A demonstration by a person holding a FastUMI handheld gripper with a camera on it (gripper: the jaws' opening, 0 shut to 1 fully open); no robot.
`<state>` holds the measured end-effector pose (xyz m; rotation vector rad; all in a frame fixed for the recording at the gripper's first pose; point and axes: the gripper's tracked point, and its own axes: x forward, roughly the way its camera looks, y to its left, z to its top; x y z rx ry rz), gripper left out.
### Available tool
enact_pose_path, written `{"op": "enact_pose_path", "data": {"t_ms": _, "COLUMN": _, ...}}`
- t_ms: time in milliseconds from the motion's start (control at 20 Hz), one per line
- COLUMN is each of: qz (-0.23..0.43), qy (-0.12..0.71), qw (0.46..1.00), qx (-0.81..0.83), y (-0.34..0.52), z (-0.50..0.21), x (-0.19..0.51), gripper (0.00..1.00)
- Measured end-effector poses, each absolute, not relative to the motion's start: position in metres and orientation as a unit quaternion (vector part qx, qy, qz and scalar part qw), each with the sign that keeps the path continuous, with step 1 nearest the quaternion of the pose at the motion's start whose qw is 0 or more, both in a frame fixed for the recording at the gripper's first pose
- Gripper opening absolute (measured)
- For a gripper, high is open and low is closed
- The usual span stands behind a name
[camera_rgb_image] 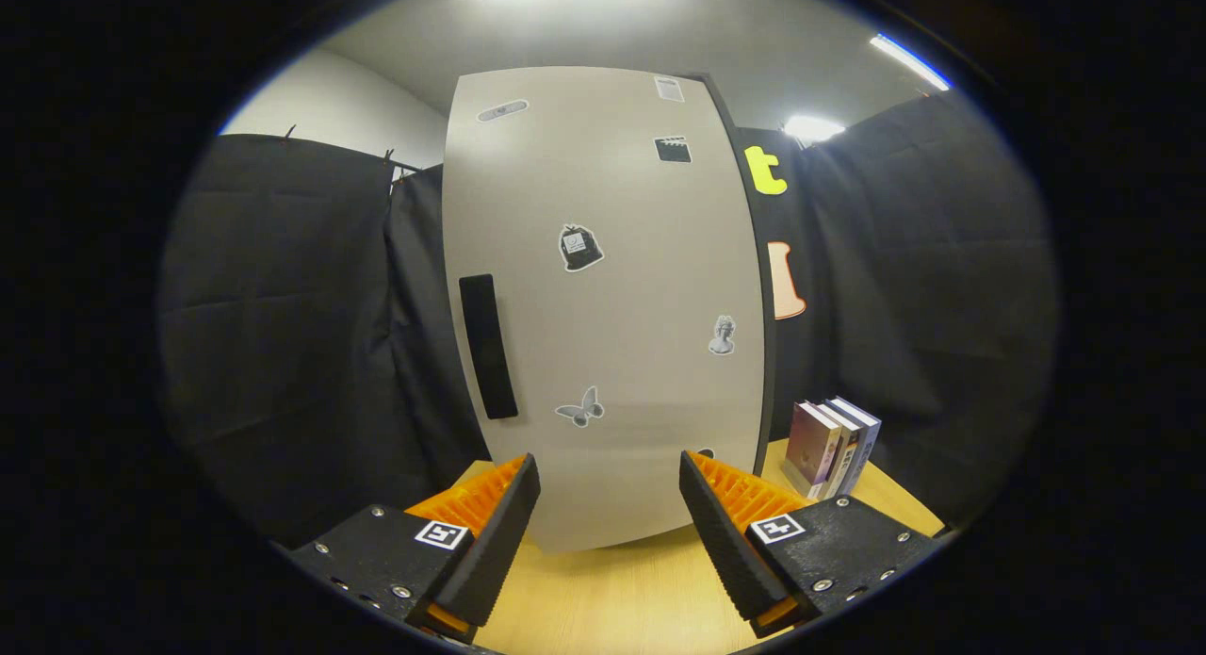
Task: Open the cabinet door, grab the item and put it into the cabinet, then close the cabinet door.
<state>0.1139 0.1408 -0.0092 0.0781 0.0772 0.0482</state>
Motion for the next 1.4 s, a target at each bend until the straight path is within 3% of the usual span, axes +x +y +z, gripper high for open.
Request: {"op": "enact_pose_path", "data": {"t_ms": 1400, "qz": 0.019, "qy": 0.026, "qw": 0.999, "qx": 0.039, "y": 0.148, "z": 0.002, "x": 0.1, "gripper": 0.93}}
